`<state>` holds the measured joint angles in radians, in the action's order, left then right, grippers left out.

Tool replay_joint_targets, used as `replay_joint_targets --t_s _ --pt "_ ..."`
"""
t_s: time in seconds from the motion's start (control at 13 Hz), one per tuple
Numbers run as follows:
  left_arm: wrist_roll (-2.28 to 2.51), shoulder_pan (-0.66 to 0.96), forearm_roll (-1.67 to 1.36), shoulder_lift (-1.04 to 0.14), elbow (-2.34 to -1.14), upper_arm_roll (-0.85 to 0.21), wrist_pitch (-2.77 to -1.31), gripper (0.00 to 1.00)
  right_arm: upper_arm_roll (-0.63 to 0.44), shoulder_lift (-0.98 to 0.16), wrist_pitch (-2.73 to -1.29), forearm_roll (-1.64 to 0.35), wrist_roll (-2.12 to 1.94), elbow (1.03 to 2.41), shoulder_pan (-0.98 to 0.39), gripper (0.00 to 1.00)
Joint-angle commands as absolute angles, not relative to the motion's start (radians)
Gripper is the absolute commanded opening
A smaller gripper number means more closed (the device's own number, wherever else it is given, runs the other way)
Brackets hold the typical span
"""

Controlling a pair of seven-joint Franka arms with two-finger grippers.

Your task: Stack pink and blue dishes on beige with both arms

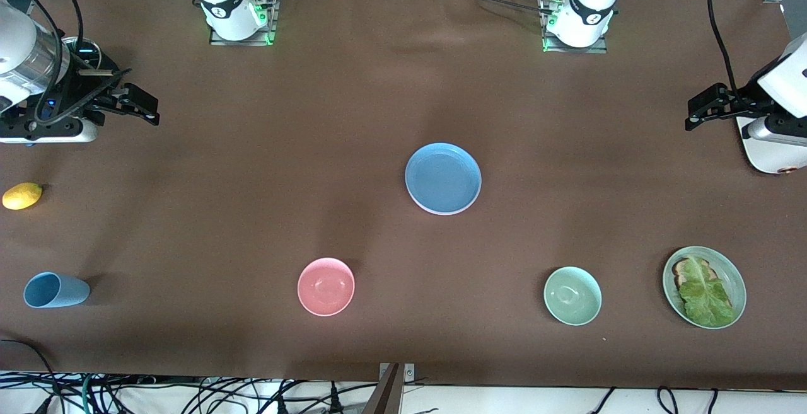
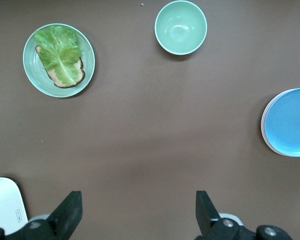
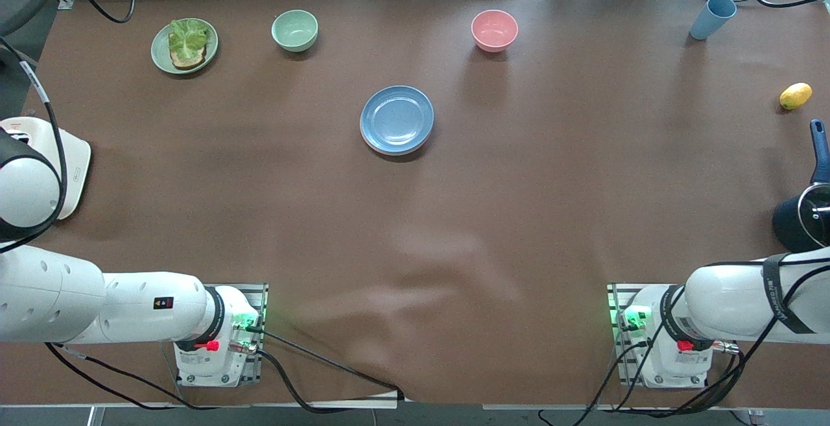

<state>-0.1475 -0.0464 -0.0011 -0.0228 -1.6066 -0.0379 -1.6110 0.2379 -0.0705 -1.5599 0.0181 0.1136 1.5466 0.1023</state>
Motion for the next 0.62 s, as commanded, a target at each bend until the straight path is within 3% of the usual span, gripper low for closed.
replay_joint_targets --t_s 0.0,0.54 --pt "-0.160 -0.046 0.005 -0.025 -1.597 -0.034 -1.608 1.00 0.239 -0.064 -1.549 0.029 0.112 1.531 0.104 1.00" --pt "-0.160 -0.046 0.006 -0.025 -1.597 -0.034 -1.611 1.00 0.241 -0.069 -1.554 0.028 0.114 1.529 0.103 1.00"
